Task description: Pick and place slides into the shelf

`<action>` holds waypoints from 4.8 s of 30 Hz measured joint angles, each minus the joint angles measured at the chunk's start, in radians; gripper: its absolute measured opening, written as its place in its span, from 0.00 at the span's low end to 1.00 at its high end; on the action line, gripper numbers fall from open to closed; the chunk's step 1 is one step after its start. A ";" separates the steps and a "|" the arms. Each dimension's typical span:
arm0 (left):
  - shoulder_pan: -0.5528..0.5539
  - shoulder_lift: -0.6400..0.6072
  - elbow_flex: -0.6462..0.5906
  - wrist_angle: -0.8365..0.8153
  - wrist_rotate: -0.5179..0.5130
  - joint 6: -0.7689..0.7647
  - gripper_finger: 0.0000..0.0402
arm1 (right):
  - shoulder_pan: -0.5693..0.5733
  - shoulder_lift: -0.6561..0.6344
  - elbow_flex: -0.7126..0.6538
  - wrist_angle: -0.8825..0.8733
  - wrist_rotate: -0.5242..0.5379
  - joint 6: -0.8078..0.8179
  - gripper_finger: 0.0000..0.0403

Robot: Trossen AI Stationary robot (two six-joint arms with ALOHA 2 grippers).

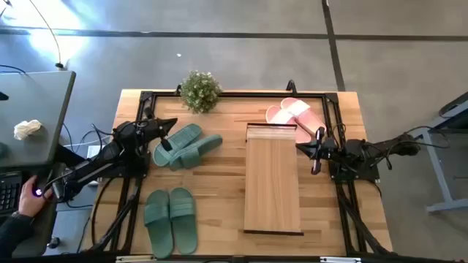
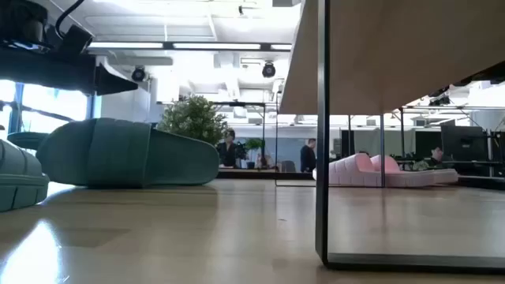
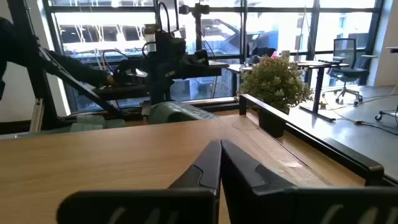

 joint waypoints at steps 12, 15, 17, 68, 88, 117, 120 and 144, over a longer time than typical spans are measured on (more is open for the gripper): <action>0.000 0.000 0.000 0.000 0.000 0.000 0.01 | 0.000 0.000 0.000 0.000 0.000 0.000 0.00; 0.000 0.000 0.000 0.000 0.000 0.000 0.01 | 0.000 0.000 0.000 0.000 0.000 0.000 0.00; 0.000 0.000 0.000 0.000 0.000 0.000 0.01 | 0.000 0.000 0.000 0.000 0.000 0.000 0.00; 0.000 0.000 0.000 0.000 0.000 0.000 0.01 | 0.000 0.000 0.000 0.000 0.000 0.000 0.00; 0.000 0.000 0.000 0.009 0.000 -0.174 0.01 | 0.000 0.000 0.000 0.020 0.000 0.000 0.00; 0.000 0.000 0.000 0.008 0.000 -0.321 0.01 | 0.000 0.000 0.058 0.546 -0.031 0.287 0.00; 0.000 0.000 0.000 0.008 0.000 -0.322 0.01 | 0.000 0.005 0.199 0.268 0.045 0.155 0.01; 0.000 0.000 0.000 0.008 0.000 -0.321 0.01 | -0.129 0.784 1.349 -1.272 0.455 0.650 0.23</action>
